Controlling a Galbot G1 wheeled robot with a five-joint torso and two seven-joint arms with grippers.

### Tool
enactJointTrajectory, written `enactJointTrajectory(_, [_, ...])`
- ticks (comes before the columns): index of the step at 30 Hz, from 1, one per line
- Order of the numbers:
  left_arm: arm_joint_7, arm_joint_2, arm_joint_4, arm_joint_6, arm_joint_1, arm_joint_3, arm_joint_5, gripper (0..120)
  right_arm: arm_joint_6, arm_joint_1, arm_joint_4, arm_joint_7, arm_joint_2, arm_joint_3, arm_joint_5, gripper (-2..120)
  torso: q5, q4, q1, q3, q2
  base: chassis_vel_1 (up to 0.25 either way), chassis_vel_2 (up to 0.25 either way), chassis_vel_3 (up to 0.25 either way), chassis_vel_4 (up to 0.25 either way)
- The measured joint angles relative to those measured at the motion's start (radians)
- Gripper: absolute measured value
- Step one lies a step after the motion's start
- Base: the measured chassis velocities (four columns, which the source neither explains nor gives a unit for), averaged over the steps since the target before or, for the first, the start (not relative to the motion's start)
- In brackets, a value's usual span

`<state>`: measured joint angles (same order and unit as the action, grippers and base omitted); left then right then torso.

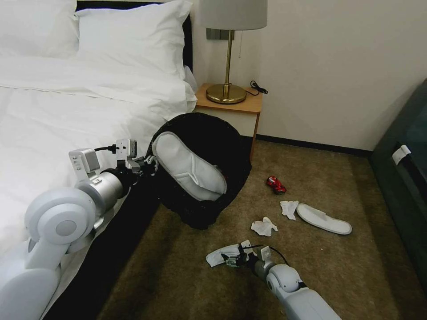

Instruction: Pick up the trash bin, then pick up the garbage on the floor and place it into the trash bin.

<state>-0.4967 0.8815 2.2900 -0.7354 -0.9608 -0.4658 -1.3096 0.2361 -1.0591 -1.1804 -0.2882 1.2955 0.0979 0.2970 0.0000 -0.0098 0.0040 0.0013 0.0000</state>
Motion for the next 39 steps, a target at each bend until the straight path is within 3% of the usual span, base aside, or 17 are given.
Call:
enactJointTrajectory(15, [0.000,0.005,-0.005,0.000,0.011,0.009,0.000,1,-0.032,0.036,0.122,-0.005,0.051,0.017,-0.056,96,0.0000,0.0000,0.000,0.000,0.000,0.000,0.000,0.000,0.000])
enactJointTrajectory(21, [0.000,0.005,-0.009,0.000,0.012,0.017,0.002,1,-0.053,0.050,0.170,-0.003,0.077,0.033,-0.079,81,-0.0010,-0.0005,0.000,0.000,0.000,0.000,0.000,0.000,0.000])
enactJointTrajectory(26, [0.000,0.010,-0.017,0.000,0.022,0.026,0.004,1,-0.061,0.054,0.188,0.002,0.084,0.038,-0.090,58,-0.0009,-0.0009,0.000,0.000,0.000,0.000,0.000,0.000,0.000])
enactJointTrajectory(30, [0.000,0.013,-0.020,0.000,0.027,0.028,0.005,1,-0.062,0.054,0.189,0.004,0.083,0.038,-0.092,48,-0.0009,-0.0009,0.000,0.000,0.000,0.000,0.000,0.000,0.000])
enactJointTrajectory(39, [0.000,0.019,-0.031,0.000,0.039,0.036,0.007,1,-0.063,0.049,0.183,0.024,0.085,0.032,-0.092,12,0.0006,0.0008,0.000,0.000,0.000,0.000,0.000,0.000,0.000])
